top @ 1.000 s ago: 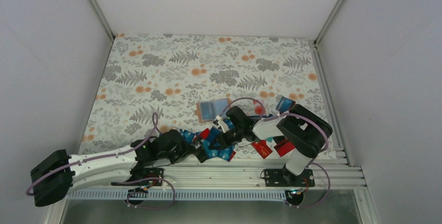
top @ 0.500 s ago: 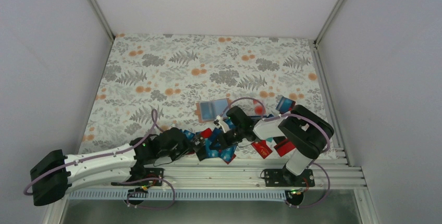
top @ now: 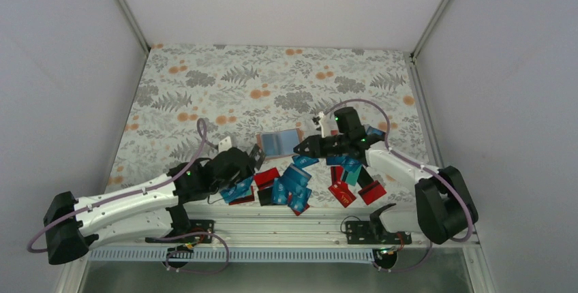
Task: Put the credit cards into the card holder
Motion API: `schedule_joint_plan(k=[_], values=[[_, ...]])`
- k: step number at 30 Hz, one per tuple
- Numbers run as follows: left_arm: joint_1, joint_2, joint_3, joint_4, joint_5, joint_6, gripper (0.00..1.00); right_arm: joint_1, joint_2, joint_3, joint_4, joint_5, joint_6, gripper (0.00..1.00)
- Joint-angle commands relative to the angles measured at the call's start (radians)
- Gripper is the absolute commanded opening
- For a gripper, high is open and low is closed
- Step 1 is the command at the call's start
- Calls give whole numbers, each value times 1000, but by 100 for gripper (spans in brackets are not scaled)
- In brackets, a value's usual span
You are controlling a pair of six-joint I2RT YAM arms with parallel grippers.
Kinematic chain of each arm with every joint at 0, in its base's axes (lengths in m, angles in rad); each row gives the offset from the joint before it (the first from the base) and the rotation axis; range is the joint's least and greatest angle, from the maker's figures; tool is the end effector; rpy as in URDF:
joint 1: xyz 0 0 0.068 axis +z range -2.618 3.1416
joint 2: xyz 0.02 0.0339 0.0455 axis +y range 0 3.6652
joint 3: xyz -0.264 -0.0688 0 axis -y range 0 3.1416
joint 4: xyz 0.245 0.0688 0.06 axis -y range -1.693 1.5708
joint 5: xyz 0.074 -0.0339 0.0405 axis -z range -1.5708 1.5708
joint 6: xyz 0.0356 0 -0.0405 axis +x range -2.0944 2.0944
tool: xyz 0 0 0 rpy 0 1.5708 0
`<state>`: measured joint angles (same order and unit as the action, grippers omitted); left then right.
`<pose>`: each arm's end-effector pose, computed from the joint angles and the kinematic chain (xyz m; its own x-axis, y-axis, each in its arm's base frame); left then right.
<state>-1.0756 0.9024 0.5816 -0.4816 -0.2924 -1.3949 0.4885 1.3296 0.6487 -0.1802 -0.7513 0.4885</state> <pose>0.0960 -0.1561 0.2227 -0.7956 -0.5108 -0.3257 -0.2056 0.7334 -0.6480 0.2096 0.1389 0.1864 -0.9368 -0.1095 -0.3324 -0.3353 0.5526 0.7630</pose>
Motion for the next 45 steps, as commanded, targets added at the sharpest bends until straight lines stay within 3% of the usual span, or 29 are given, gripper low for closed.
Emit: schedule_joint_plan(k=[1,8,20,35,45], values=[[5,7,88,116,-119,157,2,-69,-45,51,9,-196,72,46],[72,66,152,346,-58,295,3,-117,-86,150,97,-319,205,70],[119,147,175,661,67,379,2,-131,-37,263,193,-381,360,69],[120,221,192,794,137,381,3,-130,-26,288,303,-386,463,45],[112,254,172,816,145,355,2,-130,-31,279,358,-361,504,17]])
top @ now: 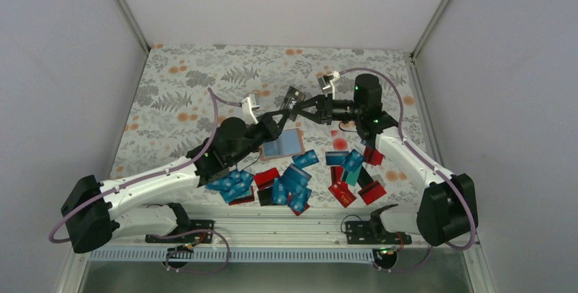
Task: Put the credit cards into the card holder
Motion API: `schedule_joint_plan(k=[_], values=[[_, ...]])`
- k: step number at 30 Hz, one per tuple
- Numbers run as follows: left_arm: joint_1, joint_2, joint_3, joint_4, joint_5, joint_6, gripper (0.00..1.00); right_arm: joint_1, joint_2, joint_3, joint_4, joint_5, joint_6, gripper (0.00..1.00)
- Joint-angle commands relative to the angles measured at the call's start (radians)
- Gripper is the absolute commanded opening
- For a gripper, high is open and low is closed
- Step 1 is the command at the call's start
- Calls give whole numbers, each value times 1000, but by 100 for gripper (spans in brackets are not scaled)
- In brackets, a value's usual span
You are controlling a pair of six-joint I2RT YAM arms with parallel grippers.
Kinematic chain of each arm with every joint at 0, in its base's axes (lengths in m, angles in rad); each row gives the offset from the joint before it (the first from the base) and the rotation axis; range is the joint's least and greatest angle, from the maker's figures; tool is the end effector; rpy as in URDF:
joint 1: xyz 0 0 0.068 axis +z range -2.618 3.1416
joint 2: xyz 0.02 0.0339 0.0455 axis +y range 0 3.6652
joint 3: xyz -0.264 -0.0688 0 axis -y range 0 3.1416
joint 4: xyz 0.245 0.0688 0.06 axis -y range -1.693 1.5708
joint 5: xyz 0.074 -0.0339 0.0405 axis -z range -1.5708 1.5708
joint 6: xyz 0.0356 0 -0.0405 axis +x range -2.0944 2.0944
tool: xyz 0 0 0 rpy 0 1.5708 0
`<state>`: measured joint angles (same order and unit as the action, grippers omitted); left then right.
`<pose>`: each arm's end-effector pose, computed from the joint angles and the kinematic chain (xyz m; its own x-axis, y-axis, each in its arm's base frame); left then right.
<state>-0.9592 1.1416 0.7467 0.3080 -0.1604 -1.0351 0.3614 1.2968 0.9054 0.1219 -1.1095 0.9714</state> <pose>0.1586 -0.2162 0.3052 -0.6419 -0.5631 -0.5204 0.3231 0.4169 -0.8496 0.2549 0.1304 0.3057 -0.9371 0.0387 -0.3469 -0.3386 0.1404 0.9304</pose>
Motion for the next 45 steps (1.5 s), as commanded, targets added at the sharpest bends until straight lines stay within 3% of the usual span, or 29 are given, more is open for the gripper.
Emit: schedule_joint_plan(k=[1,4,10,12,16,19,23,28,35,45], values=[[-4,19,7,28,15,-6,2,-4,1,24,61,-3,23,14],[-6,30,6,31,23,-9,2,-4,2,26,77,-3,31,5],[-6,32,7,1,23,17,4,-4,-7,33,51,0,-10,4],[-6,29,7,-16,31,58,11,-5,-16,32,17,19,-48,4],[-1,-24,3,-154,14,136,43,-16,-29,27,-49,31,-142,4],[18,-114,-8,-305,-1,198,54,-19,-39,20,-105,37,-263,4],[85,-297,-47,-445,73,308,61,-19,-30,-6,-116,-28,-397,4],[212,-407,-29,-505,315,426,61,19,-33,-19,-66,-112,-434,4],[259,-335,-5,-376,639,501,52,128,-68,8,-78,-155,-497,4],[260,-331,20,-336,717,517,33,168,-93,28,-106,-169,-524,4]])
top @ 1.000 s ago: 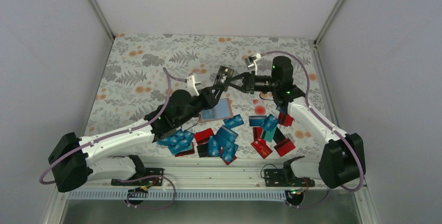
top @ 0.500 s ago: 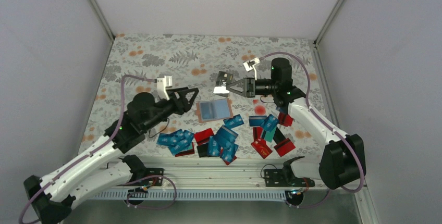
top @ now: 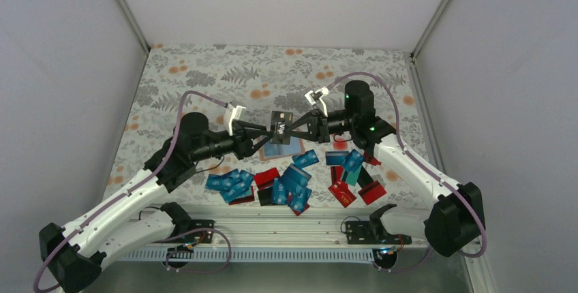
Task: Put the credit cards into the card holder
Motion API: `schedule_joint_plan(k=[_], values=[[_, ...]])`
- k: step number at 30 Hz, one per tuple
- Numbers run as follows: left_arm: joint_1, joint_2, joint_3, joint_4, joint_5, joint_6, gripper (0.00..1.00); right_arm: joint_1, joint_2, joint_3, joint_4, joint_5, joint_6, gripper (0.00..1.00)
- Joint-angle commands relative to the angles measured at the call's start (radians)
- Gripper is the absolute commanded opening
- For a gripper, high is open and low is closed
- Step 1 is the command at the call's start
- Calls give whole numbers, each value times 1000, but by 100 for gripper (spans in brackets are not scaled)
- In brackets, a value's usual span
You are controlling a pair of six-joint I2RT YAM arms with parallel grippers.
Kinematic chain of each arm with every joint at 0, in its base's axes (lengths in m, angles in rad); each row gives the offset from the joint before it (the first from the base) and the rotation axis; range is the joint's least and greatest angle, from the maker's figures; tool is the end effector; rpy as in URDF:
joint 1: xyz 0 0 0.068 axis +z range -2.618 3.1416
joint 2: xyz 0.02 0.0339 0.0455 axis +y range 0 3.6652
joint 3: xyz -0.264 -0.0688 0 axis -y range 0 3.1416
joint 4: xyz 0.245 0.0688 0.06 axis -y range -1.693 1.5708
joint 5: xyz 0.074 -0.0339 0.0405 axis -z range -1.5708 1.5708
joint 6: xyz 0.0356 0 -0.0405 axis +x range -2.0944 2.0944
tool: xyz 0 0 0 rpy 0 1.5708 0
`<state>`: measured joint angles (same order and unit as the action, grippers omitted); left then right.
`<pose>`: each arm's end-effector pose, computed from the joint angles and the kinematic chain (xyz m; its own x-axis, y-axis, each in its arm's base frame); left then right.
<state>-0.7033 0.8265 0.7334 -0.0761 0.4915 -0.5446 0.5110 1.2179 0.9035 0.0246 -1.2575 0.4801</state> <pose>0.1375 -0.1386 0.3269 -0.5891 -0.0993 -0.8019 0.7246 0.3742 -0.5787 0.2117 0.1575 0.3182 -0.6580 -0.2057 -0.7244 -0.7239 -0.0925 0.6837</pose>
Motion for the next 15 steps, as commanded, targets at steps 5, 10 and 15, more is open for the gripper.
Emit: schedule_joint_plan(k=[5,10,15], values=[[4,-8,42,44,65,23,24,33,-11,32,-16,-20,-41,4],[4,10,42,40,64,10,19,36,-12,32,-15,-20,-44,4],[4,9,35,47,67,8,3,38,-10,37,-22,-16,-49,4]])
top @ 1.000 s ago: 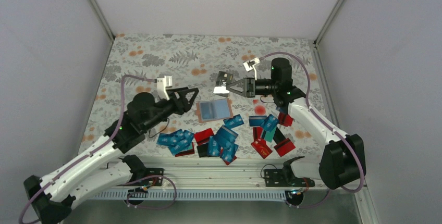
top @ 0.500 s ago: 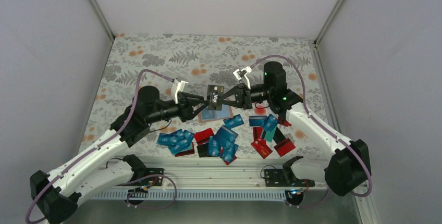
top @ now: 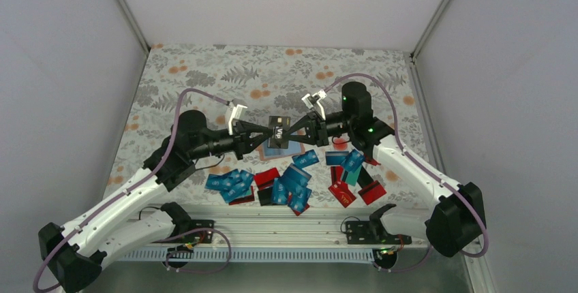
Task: Put the credit cards into the card holder
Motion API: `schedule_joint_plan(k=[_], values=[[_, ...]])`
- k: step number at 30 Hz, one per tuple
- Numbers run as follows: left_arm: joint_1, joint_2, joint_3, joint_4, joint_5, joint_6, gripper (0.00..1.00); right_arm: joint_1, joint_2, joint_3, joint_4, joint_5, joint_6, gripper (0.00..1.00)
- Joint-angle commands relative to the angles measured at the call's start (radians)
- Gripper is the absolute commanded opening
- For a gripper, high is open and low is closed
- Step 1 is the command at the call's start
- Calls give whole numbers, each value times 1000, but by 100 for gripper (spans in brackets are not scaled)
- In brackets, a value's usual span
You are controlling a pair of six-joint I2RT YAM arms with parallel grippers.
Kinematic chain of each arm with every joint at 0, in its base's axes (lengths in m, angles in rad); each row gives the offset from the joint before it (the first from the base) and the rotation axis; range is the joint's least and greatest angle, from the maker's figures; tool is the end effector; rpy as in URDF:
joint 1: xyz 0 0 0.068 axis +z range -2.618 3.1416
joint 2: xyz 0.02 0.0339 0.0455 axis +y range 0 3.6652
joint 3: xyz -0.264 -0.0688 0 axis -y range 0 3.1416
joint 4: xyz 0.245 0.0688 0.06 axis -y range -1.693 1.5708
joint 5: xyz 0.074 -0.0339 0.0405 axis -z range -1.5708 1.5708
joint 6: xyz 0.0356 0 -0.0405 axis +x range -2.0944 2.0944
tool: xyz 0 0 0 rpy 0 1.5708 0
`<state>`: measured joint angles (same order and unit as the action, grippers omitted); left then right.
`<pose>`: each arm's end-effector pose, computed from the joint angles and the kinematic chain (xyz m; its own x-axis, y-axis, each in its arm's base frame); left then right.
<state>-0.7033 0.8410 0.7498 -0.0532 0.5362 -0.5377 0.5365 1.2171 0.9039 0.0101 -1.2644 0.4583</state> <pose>0.1385 -0.1412 0.3326 -0.5765 -0.0884 -0.8123 0.7525 0.3300 -0.5700 0.2070 0.1626 0.3175 -0.6443 -0.2279 -0.7300 -0.7262 -0.1171 0.6775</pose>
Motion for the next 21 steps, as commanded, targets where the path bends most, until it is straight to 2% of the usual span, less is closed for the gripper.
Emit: schedule_joint_plan(k=[1,3,4,7,9,11,14,21], values=[[4,-5,17,24,22,1,3,12,-9,39,-11,-6,-27,4],[4,-5,12,26,13,-5,2,12,-5,51,-35,19,-37,4],[3,-2,12,20,-2,-11,2,12,0,63,-68,49,-48,11],[4,21,14,-35,-106,-42,2,-1,25,87,-184,203,-67,42],[3,49,15,-80,-195,-74,2,-36,44,60,-210,326,-46,51],[5,82,2,-100,-291,-134,2,-72,71,24,-229,444,-22,51],[5,130,-42,-33,-332,-230,2,-91,117,6,-270,605,-6,48],[5,291,-118,116,-400,-416,2,-93,244,-5,-282,744,24,34]])
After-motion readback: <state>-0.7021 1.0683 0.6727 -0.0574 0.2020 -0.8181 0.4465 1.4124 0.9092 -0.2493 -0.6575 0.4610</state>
